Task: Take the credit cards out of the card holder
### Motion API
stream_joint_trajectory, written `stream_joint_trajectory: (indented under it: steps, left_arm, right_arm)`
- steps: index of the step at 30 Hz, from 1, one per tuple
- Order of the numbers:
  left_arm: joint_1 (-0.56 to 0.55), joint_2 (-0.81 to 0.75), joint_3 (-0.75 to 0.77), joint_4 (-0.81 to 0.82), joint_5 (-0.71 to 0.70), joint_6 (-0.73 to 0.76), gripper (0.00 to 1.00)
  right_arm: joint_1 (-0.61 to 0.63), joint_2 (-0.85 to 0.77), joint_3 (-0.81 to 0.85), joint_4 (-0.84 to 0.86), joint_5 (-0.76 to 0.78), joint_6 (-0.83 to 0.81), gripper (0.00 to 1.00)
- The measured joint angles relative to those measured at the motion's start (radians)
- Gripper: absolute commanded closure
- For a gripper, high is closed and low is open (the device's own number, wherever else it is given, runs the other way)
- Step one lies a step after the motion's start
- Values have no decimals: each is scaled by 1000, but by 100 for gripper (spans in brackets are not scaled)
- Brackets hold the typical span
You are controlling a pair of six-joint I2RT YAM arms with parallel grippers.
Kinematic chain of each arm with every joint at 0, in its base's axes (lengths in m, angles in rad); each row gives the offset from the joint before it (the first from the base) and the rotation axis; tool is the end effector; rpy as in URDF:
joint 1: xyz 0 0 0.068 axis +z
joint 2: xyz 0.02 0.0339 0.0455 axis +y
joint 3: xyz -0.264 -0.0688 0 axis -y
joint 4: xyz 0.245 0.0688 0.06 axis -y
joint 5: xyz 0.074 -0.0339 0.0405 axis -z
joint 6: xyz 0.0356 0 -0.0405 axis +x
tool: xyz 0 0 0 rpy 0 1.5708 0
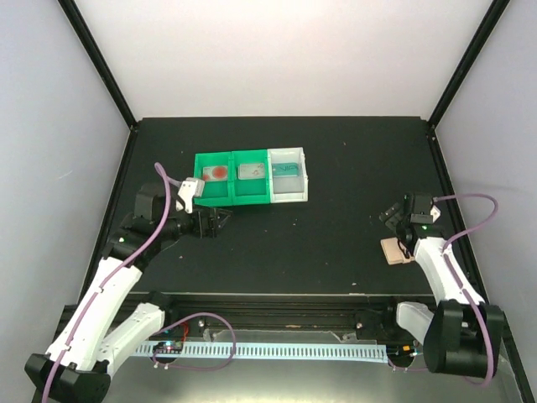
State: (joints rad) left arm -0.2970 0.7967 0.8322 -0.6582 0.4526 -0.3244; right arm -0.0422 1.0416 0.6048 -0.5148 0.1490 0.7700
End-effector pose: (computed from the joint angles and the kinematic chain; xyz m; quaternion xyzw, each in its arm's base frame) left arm 0.1525 -0.0630 0.3091 0.0905 0.8684 -0.3261 0.3625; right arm 0.1971 -0.0136 0.2032 0.3960 0.8636 0.0419 0.3092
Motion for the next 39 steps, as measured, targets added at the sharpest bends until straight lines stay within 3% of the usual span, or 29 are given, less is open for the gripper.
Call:
stream_joint_trajectory:
  steps: [6, 17, 26, 39]
  left_arm:
    - [0, -41, -10, -3, -2, 35, 1]
    - [0, -89, -51, 2, -48, 63, 1]
    - [0, -90, -56, 5, -52, 64, 1]
    - [0, -90, -64, 10, -76, 63, 1]
  right_arm:
    - [-114, 126, -63, 59, -78, 10, 9]
    - [-118, 261, -19, 184, -253, -111, 15]
    - [-3, 378, 45, 267, -345, -201, 20]
    - [206, 413, 72, 268, -424, -234, 24]
